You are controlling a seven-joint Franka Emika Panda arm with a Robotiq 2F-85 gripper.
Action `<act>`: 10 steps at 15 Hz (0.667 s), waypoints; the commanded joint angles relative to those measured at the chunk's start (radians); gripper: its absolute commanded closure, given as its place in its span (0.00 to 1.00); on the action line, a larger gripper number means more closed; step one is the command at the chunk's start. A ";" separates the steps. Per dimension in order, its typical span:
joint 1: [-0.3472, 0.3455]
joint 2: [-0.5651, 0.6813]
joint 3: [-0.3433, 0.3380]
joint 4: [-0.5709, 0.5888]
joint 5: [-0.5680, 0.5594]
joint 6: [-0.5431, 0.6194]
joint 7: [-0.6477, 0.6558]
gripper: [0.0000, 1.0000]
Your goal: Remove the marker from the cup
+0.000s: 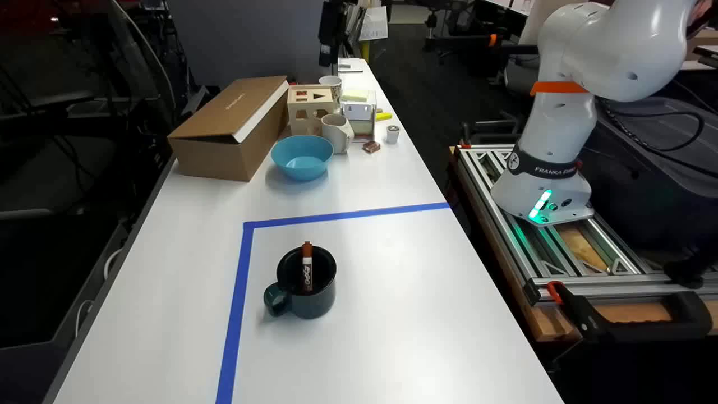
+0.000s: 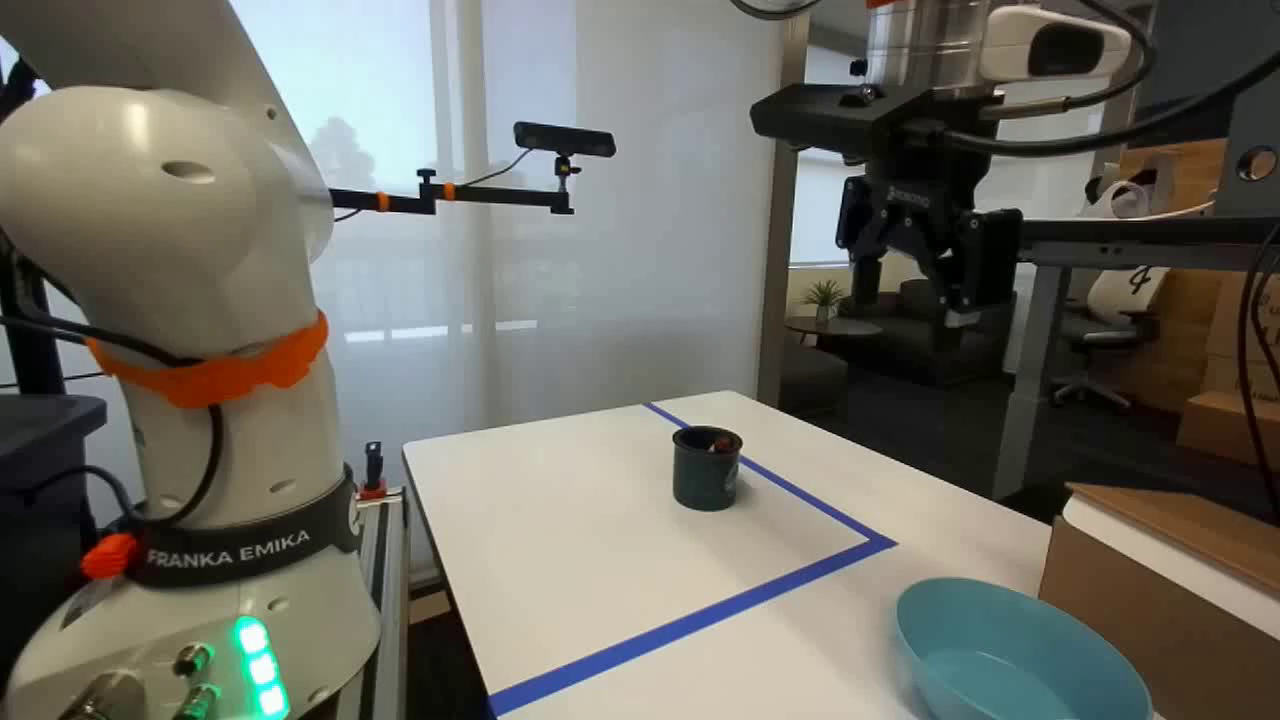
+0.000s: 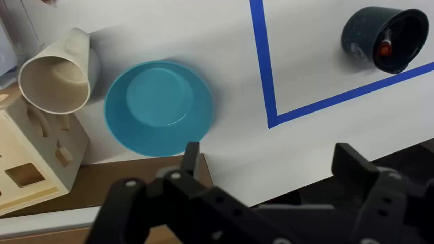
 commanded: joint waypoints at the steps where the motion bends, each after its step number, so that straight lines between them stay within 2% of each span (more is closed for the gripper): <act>1: -0.033 0.004 0.032 0.002 0.014 -0.003 -0.010 0.00; 9: -0.033 0.004 0.032 0.004 0.014 -0.003 -0.010 0.00; 10: -0.064 -0.011 0.050 0.017 -0.049 -0.078 0.041 0.00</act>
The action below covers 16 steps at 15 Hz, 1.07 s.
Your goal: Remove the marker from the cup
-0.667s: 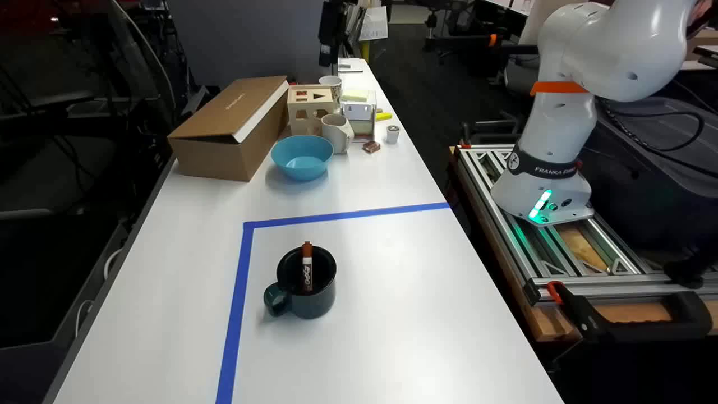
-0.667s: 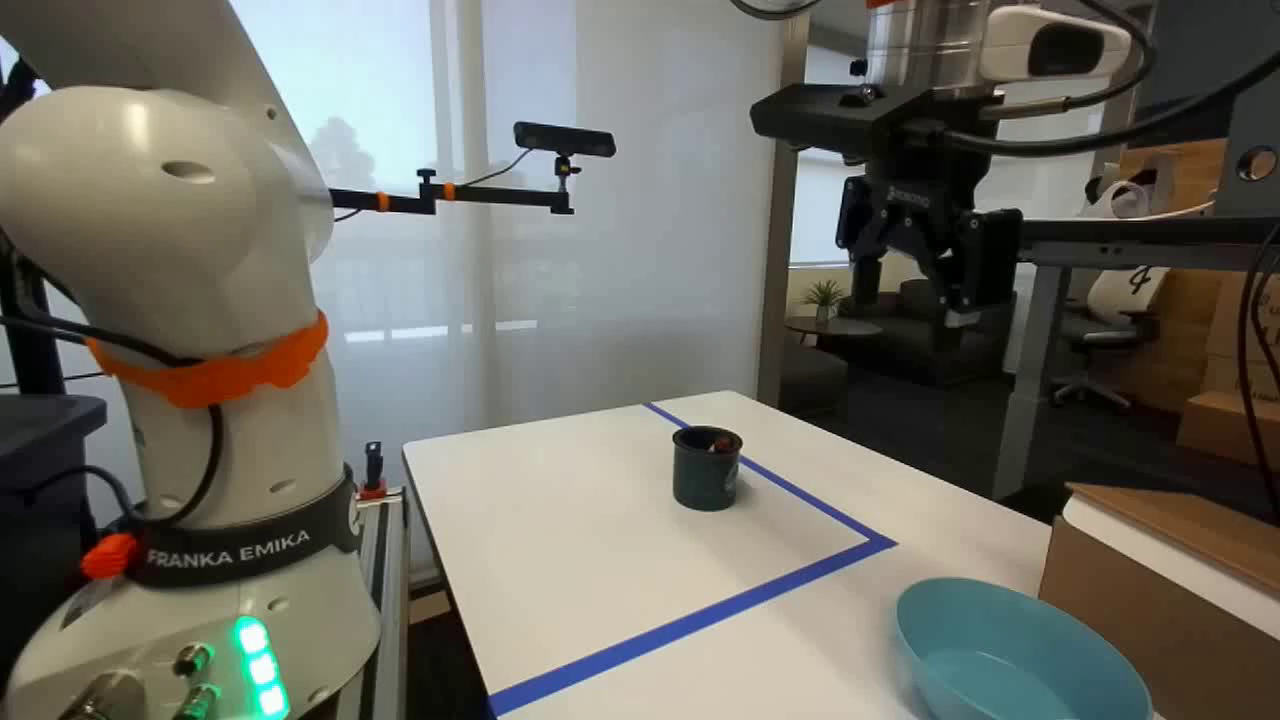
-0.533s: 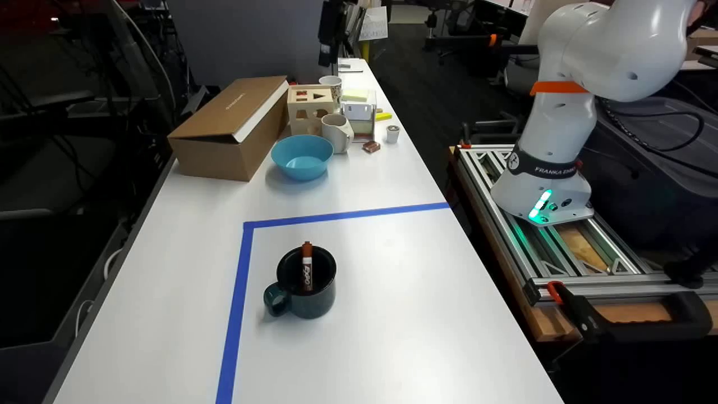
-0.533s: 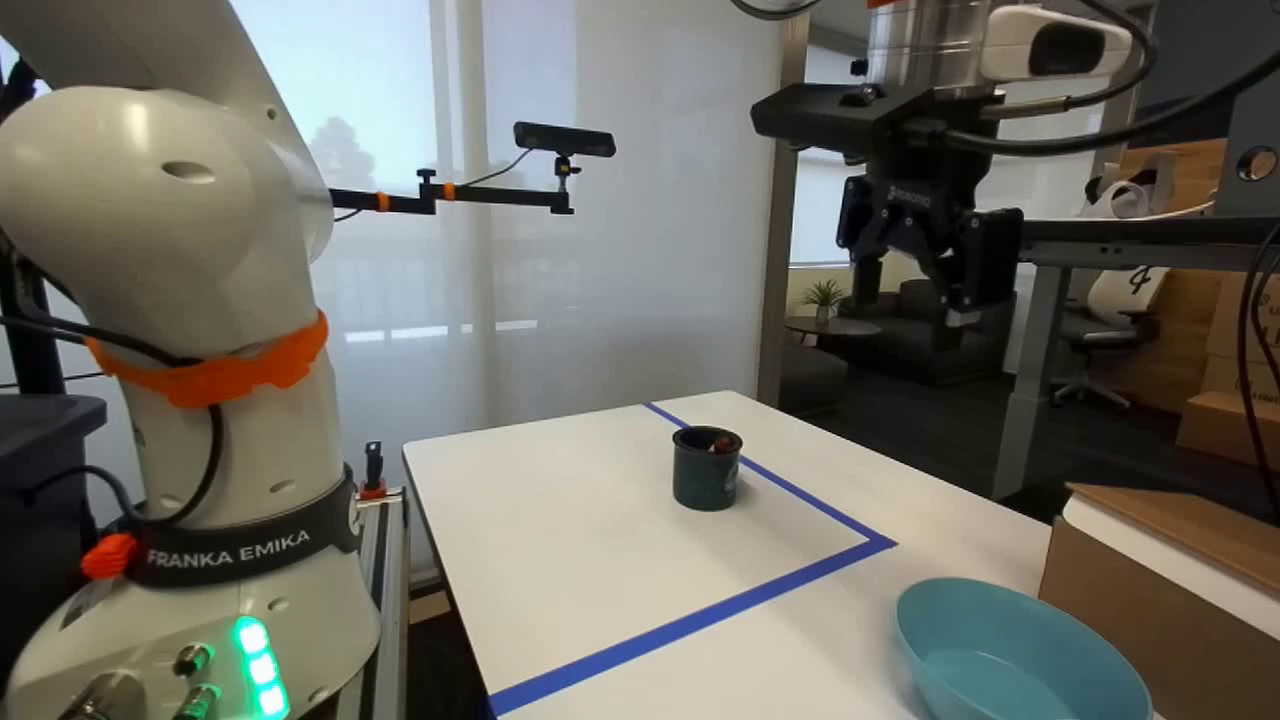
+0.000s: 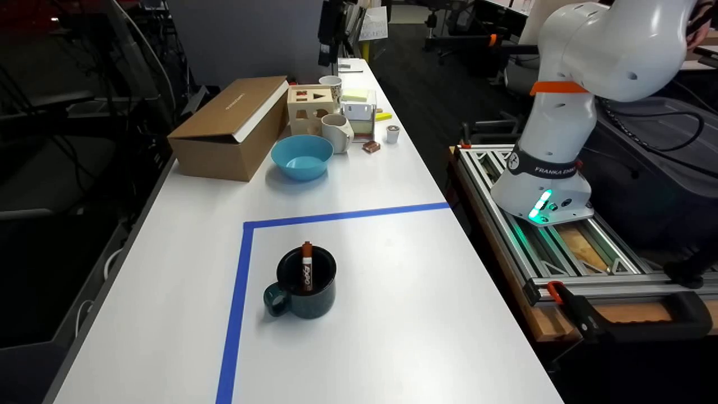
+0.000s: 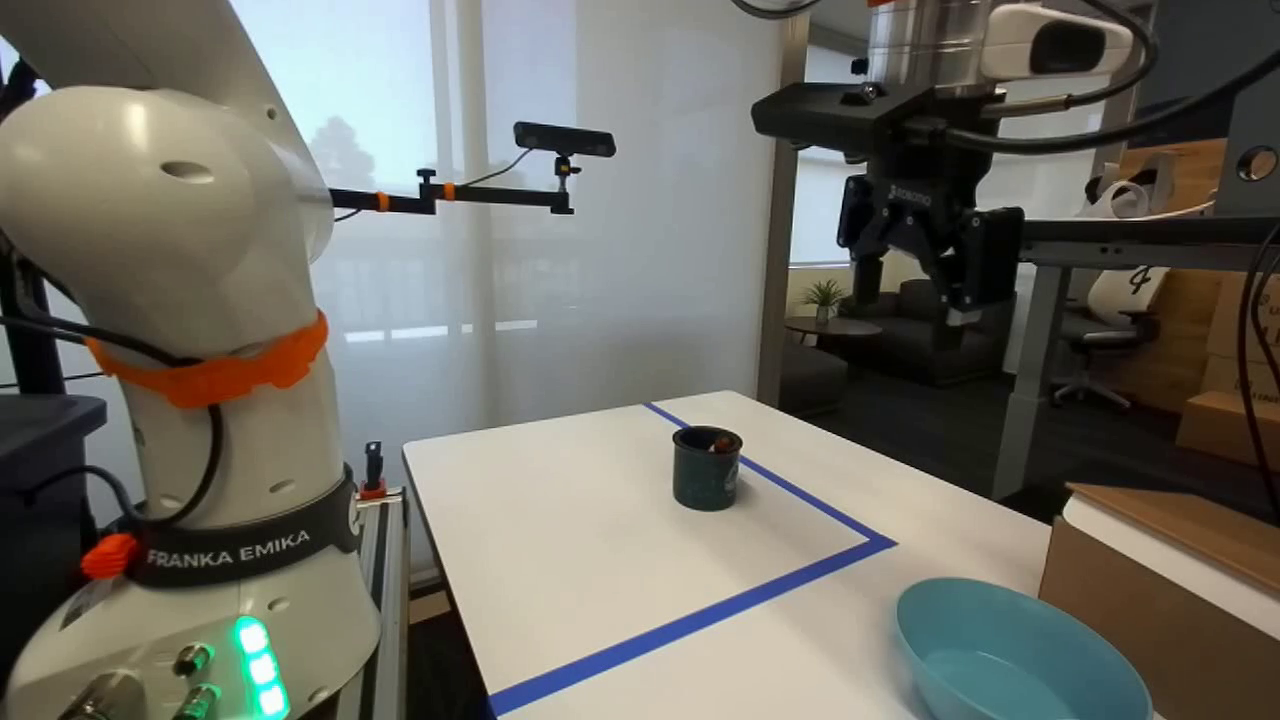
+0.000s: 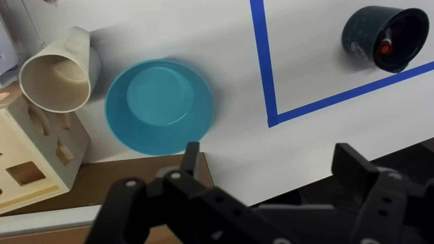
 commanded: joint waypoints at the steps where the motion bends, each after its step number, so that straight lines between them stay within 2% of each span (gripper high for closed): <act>1: -0.074 -0.036 0.050 0.005 -0.063 -0.098 0.044 0.00; 4: -0.086 -0.036 0.075 -0.031 -0.057 -0.056 0.039 0.00; 16: 0.031 0.042 0.149 -0.159 0.200 0.042 -0.005 0.00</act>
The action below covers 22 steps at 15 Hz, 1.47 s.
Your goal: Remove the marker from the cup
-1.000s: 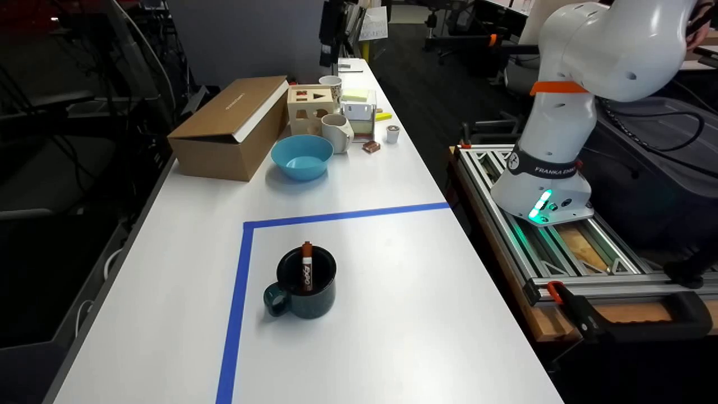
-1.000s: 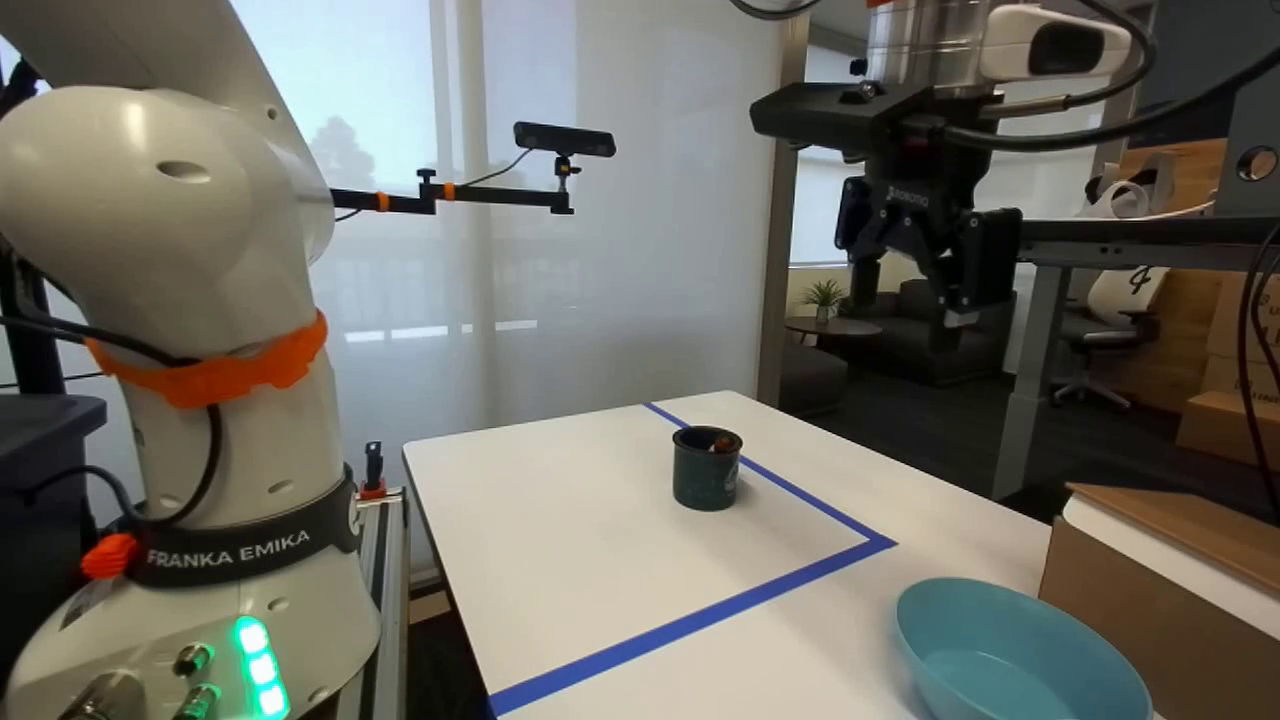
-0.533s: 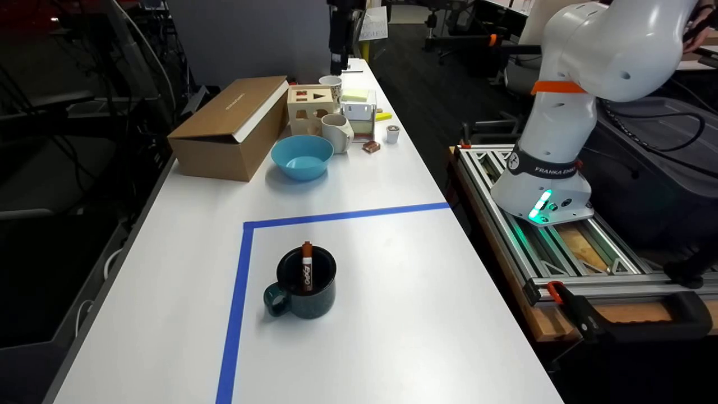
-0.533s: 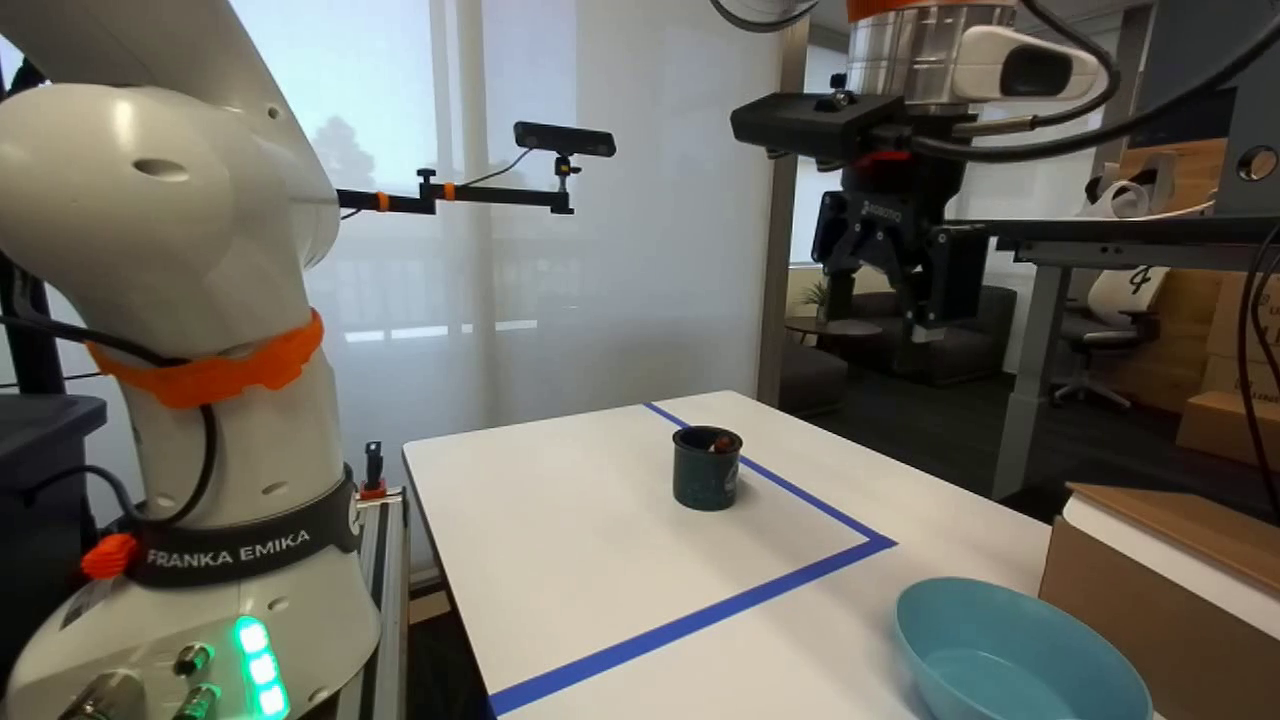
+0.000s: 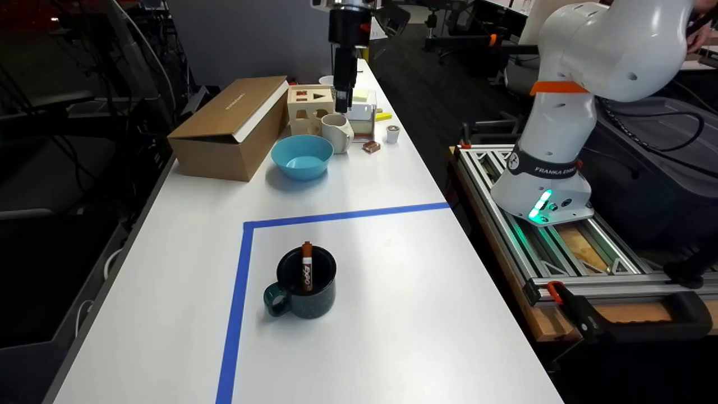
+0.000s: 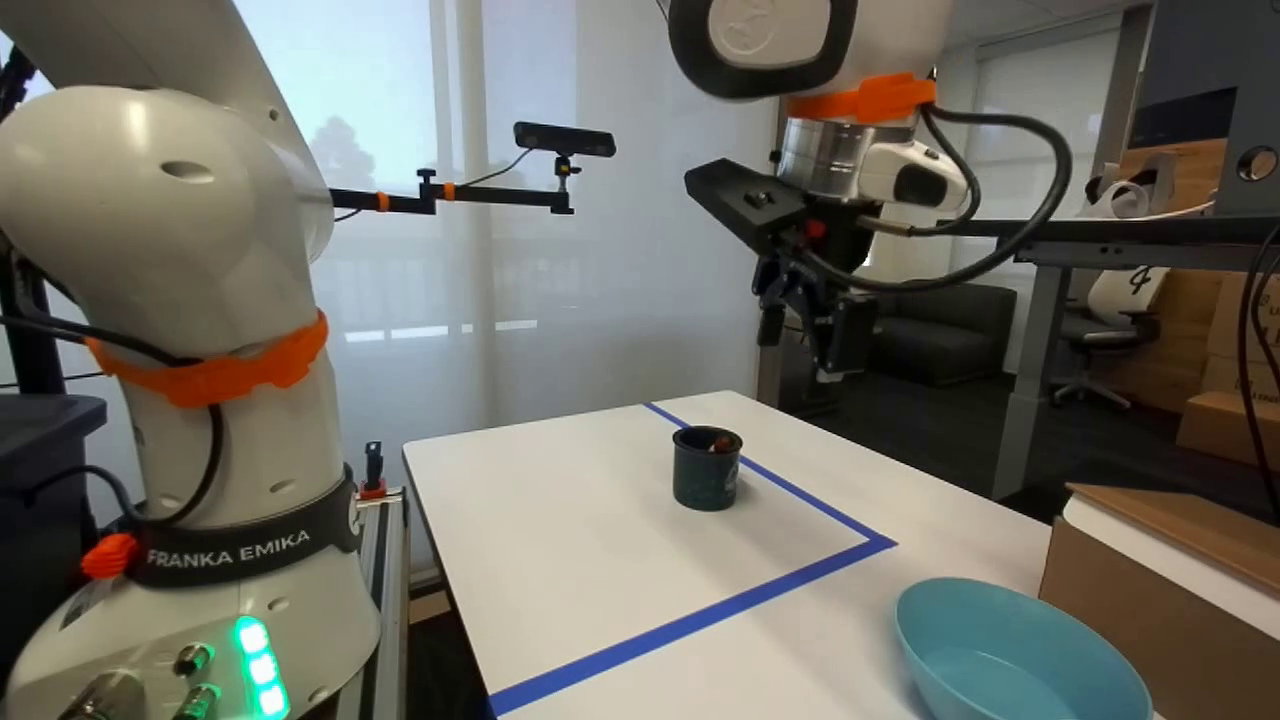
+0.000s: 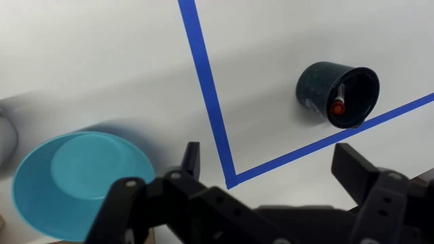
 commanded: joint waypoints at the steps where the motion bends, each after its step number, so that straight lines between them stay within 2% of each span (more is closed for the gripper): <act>1: 0.035 0.039 0.027 -0.033 0.080 0.048 -0.018 0.00; 6: 0.079 0.130 0.074 -0.034 0.187 0.094 -0.036 0.00; 9: 0.096 0.200 0.111 -0.022 0.248 0.172 -0.068 0.00; 13: 0.096 0.293 0.163 -0.003 0.289 0.279 -0.092 0.00; 17: 0.092 0.328 0.221 0.008 0.358 0.307 -0.126 0.00; 22: 0.092 0.346 0.282 0.033 0.542 0.335 -0.244 0.00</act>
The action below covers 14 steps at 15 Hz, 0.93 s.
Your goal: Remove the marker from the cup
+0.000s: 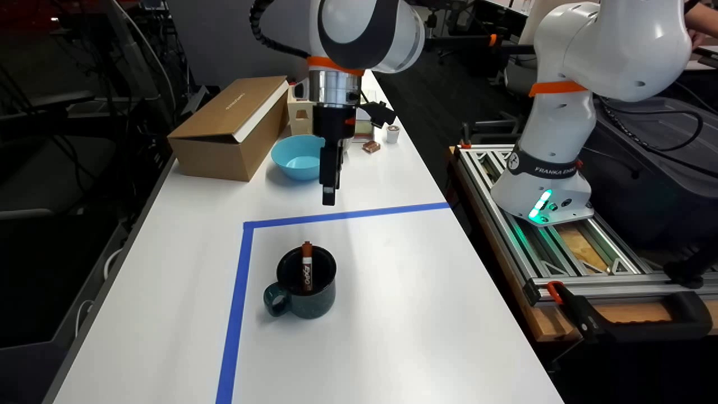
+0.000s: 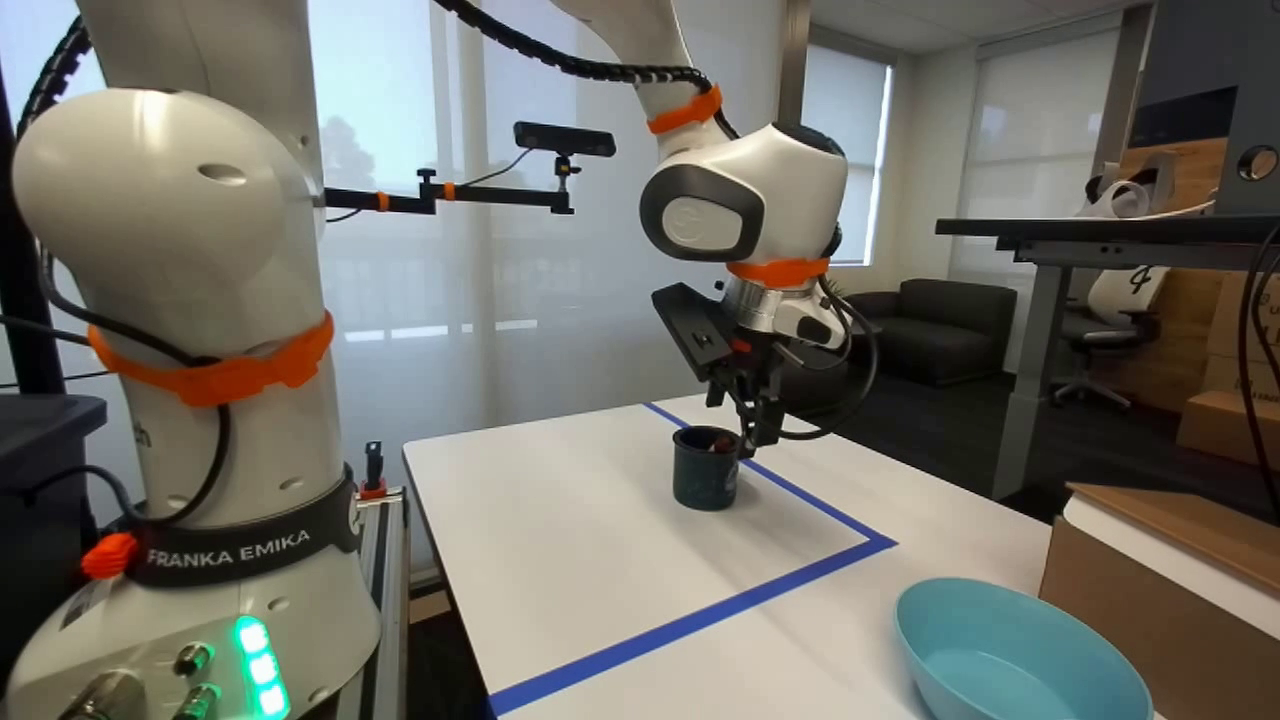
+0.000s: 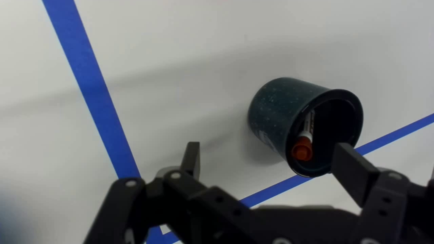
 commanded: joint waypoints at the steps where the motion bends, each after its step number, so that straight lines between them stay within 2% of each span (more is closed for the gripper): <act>1: 0.001 0.015 0.038 0.026 0.168 0.035 -0.122 0.00; 2: 0.000 0.016 0.044 0.032 0.227 0.034 -0.156 0.00; 4: -0.012 -0.003 0.037 0.029 0.279 -0.006 -0.143 0.00; 5: -0.005 0.006 0.039 0.023 0.215 0.011 -0.117 0.00; 12: -0.007 0.008 0.041 0.019 0.251 0.018 -0.125 0.00; 14: 0.003 0.018 0.046 0.017 0.301 0.047 -0.168 0.00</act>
